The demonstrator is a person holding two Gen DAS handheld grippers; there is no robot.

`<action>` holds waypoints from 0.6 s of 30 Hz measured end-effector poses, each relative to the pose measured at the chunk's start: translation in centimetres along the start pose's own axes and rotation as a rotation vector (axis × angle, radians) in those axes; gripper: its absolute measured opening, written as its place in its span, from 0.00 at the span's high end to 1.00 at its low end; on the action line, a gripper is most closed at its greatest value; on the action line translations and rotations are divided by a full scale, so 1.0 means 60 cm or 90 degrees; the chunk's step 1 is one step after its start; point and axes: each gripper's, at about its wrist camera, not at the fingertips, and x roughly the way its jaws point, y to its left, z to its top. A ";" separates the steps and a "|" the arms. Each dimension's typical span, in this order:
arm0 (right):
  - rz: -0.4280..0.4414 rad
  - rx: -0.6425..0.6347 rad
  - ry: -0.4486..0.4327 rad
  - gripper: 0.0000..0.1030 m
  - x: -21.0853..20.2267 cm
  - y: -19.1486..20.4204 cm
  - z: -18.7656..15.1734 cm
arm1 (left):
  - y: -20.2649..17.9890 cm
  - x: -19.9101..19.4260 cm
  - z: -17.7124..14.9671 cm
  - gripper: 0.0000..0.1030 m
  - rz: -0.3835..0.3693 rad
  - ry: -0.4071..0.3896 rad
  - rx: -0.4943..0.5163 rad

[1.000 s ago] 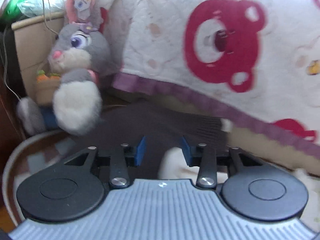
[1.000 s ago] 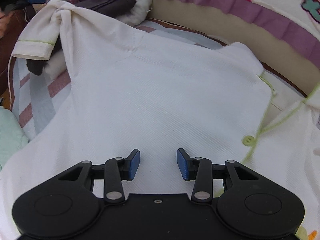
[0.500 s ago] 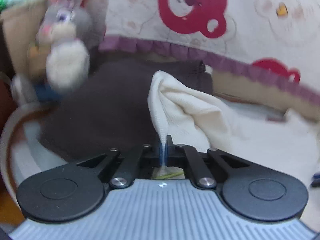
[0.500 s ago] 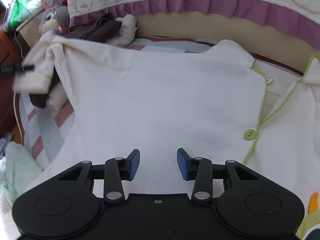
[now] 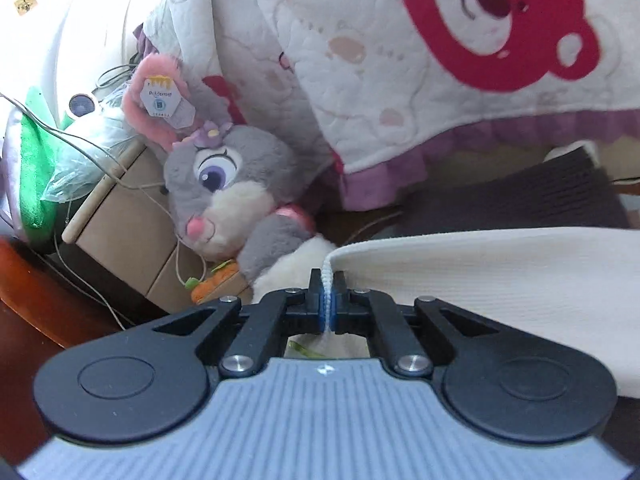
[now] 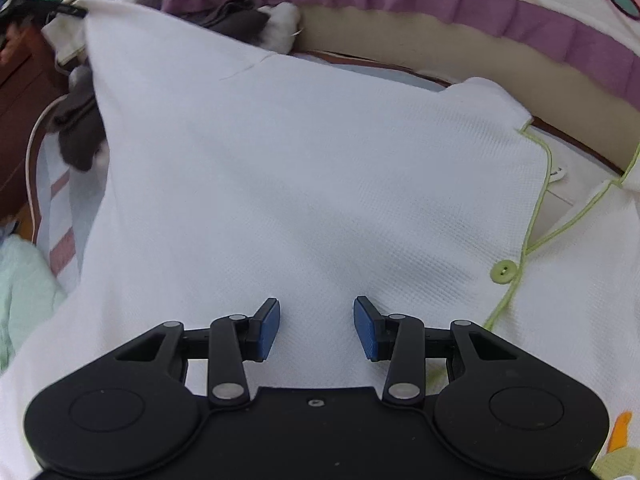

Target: Fold clothes

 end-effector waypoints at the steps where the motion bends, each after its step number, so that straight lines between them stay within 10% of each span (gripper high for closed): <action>1: 0.016 0.003 0.003 0.55 -0.003 -0.002 -0.002 | -0.005 0.017 -0.005 0.92 0.010 0.023 -0.001; 5: 0.084 0.047 -0.015 0.55 -0.035 -0.025 -0.009 | -0.033 0.018 -0.019 0.68 0.128 0.035 -0.026; 9: 0.058 0.090 -0.059 0.54 -0.088 -0.079 -0.019 | -0.112 -0.117 -0.033 0.55 0.108 -0.136 -0.075; 14: -0.044 0.178 -0.086 0.53 -0.144 -0.177 -0.038 | -0.271 -0.249 -0.056 0.50 -0.185 -0.187 -0.178; 18: -0.053 0.232 -0.097 0.44 -0.157 -0.240 -0.028 | -0.434 -0.272 -0.035 0.50 -0.390 -0.165 -0.126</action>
